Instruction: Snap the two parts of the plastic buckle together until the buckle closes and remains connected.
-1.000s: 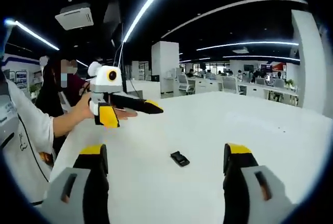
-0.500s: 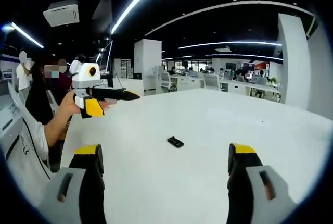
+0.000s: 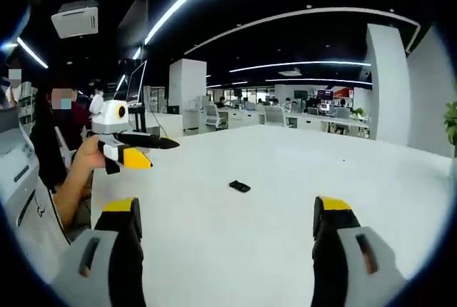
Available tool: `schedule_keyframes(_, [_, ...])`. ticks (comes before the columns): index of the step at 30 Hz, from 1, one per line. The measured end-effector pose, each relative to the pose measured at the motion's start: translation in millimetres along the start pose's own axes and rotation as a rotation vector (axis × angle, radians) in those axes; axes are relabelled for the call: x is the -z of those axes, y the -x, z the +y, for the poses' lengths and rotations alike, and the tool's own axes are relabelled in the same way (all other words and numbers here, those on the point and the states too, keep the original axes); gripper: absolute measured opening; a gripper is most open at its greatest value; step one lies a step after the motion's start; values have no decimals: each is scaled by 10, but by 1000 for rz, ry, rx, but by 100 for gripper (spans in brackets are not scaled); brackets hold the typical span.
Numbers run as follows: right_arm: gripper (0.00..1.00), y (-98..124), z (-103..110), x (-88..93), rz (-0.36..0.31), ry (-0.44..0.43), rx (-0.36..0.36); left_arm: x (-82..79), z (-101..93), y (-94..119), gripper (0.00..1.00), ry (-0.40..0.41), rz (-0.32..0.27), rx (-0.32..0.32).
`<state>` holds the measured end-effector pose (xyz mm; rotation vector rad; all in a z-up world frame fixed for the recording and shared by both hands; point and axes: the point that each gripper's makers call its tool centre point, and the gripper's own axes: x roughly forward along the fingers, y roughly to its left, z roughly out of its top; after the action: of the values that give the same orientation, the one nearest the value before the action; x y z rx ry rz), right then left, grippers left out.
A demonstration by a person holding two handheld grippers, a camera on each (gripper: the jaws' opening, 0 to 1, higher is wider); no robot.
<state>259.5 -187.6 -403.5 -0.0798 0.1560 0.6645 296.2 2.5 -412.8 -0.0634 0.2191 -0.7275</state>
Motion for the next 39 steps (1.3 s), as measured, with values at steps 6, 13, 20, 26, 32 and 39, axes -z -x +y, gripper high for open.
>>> schedule_keyframes(6, [100, 93, -29, 189, 24, -34, 48, 88, 105, 184, 91, 31, -32, -78])
schedule_keyframes(13, [100, 165, -95, 303, 31, -54, 68, 207, 132, 372, 90, 34, -13, -137])
schedule_keyframes(20, [100, 346, -166, 364, 40, -55, 110, 263, 99, 502, 90, 47, -20, -146])
schedule_keyframes(26, [100, 592, -167, 395, 34, -55, 147, 348, 83, 627, 92, 44, -21, -156])
schedule_keyframes(32, [100, 765, -205, 446, 17, -66, 194, 468, 47, 785, 92, 72, 5, -157])
schedule_keyframes(39, [100, 764, -254, 515, -2, -100, 200, 495, 12, 946, 92, 78, -18, -164])
